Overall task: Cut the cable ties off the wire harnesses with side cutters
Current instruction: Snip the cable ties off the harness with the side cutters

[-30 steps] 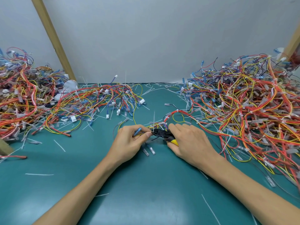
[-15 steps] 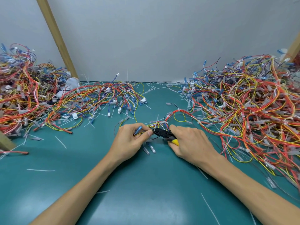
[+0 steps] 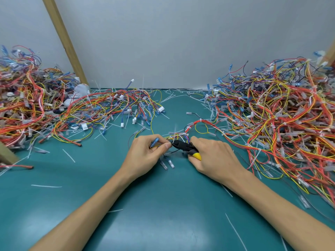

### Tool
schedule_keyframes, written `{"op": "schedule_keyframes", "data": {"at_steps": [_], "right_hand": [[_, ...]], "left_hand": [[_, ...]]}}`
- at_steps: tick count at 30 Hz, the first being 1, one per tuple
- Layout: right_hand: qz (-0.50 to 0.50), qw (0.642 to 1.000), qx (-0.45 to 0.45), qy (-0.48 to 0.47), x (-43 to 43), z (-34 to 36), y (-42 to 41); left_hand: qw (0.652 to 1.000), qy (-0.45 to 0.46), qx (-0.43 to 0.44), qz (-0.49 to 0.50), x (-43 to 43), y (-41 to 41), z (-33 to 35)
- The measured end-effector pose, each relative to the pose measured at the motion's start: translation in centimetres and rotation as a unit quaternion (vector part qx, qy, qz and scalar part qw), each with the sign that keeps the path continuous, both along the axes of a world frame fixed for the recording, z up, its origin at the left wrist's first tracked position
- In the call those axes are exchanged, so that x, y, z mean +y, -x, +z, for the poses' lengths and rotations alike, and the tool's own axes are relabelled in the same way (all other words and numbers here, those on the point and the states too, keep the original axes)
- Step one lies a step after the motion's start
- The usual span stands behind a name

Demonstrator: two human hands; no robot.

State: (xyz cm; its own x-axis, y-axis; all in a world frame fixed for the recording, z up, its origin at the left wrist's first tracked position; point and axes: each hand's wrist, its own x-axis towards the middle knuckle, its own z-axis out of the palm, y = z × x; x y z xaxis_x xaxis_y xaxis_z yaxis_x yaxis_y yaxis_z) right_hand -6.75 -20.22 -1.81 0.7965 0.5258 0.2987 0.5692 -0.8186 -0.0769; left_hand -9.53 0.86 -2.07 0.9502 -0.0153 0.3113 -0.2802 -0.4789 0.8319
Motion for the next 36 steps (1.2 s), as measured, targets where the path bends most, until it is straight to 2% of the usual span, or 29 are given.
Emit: {"op": "schedule_keyframes", "data": {"at_steps": [11, 25, 30, 36], "right_hand": [[0.004, 1.000, 0.001, 0.009, 0.1, 0.1, -0.2], [0.011, 1.000, 0.014, -0.025, -0.2, 0.5, 0.2], [0.107, 0.992, -0.057, -0.029, -1.0, 1.7, 1.3], [0.169, 0.985, 0.009, -0.037, -0.4, 1.9, 2.4]], "left_hand": [[0.998, -0.041, -0.027, 0.033, -0.4, 0.5, 0.5], [0.998, -0.031, -0.038, 0.048, -0.1, 0.2, 0.5], [0.989, -0.055, -0.100, 0.092, 0.9, 0.0, 0.7], [0.980, -0.073, -0.140, 0.124, 2.1, -0.1, 1.0]]}}
